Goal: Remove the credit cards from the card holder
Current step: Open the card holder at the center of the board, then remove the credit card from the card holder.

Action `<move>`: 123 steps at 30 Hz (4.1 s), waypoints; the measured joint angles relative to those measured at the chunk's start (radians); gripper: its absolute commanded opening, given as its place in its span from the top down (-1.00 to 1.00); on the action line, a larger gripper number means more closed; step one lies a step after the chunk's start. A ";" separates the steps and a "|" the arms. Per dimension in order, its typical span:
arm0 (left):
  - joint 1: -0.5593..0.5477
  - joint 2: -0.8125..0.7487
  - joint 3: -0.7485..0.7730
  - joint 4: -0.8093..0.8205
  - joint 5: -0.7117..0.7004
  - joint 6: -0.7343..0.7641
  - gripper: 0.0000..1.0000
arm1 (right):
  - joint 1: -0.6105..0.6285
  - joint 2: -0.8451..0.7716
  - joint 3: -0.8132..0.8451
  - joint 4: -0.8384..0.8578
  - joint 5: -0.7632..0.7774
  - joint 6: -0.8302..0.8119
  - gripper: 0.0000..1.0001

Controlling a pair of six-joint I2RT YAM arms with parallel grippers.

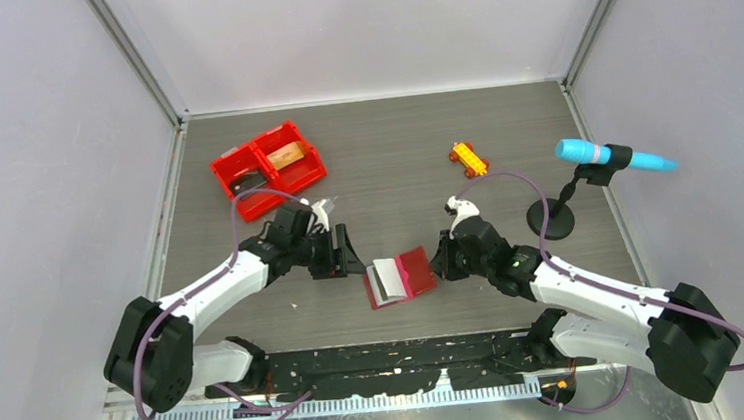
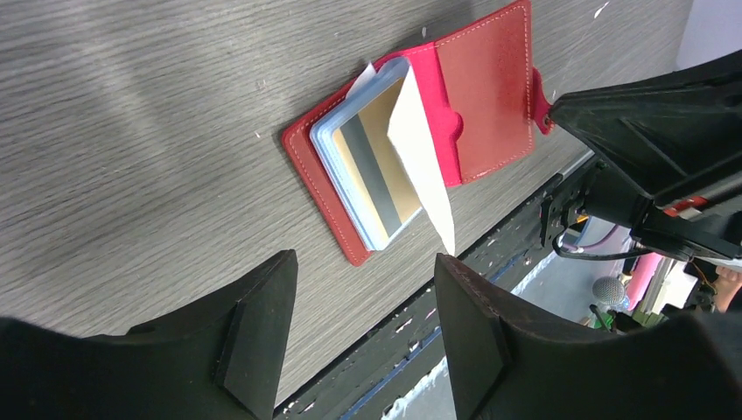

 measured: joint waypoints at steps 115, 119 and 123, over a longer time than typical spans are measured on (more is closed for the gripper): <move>-0.108 0.300 0.097 0.130 0.010 -0.055 0.33 | 0.061 0.333 -0.048 0.384 -0.135 0.155 0.42; -0.109 0.308 0.087 0.146 0.011 -0.055 0.35 | 0.045 0.349 -0.055 0.414 -0.168 0.155 0.42; -0.109 0.308 0.073 0.153 0.010 -0.055 0.38 | 0.037 0.353 -0.061 0.433 -0.187 0.155 0.42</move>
